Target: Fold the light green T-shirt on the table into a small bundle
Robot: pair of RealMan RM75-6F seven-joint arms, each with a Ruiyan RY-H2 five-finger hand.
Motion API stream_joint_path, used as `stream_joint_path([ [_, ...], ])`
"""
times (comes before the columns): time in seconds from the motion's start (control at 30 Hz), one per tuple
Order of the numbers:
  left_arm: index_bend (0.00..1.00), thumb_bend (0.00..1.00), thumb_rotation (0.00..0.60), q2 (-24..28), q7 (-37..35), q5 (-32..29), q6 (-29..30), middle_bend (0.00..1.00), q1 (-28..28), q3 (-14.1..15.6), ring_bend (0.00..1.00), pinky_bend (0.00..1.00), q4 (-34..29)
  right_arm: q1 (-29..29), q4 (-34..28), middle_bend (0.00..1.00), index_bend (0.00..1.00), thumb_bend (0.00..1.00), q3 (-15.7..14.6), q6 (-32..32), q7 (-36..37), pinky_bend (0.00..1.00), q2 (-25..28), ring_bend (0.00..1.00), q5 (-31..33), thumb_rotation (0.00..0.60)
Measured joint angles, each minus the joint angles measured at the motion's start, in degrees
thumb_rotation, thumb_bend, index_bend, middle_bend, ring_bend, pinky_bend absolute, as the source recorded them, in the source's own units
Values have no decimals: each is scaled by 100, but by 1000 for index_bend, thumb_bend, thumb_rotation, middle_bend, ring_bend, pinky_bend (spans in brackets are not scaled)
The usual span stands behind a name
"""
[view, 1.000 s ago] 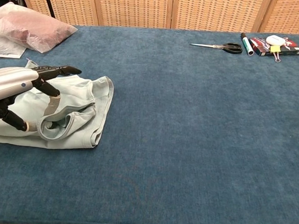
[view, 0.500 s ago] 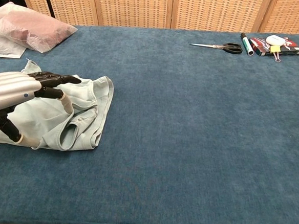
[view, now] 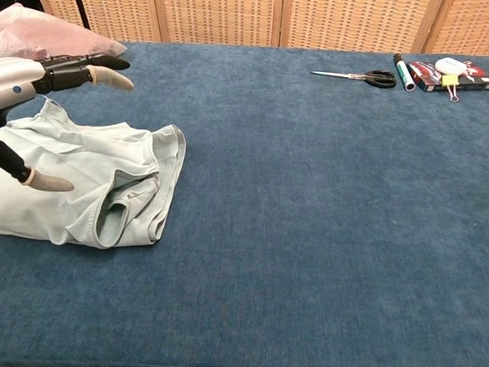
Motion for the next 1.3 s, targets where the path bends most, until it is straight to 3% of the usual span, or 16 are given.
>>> stream_joint_path([
  [0.17, 0, 3, 600, -211, -88, -189, -13, 0, -1, -129, 0, 0, 358, 6, 11, 0, 0, 53, -5, -11, 33, 27, 5, 0, -5, 600],
  [0.63, 0, 8, 600, -935, 169, -755, -788, 0, -235, -348, 0, 0, 1245, 21, 25, 0, 0, 53, -5, -41, 55, 27, -1, 0, 10, 600],
  [0.93, 0, 8, 600, -1356, 460, -741, -842, 0, -479, -498, 0, 0, 1471, 29, 41, 0, 0, 53, -5, -50, 109, 27, 10, 0, 15, 600],
  [1.3, 0, 10, 600, -1578, 775, -681, -843, 0, -592, -476, 0, 0, 1594, 35, 49, 0, 0, 53, -22, -47, 155, 27, 25, 0, -17, 600],
])
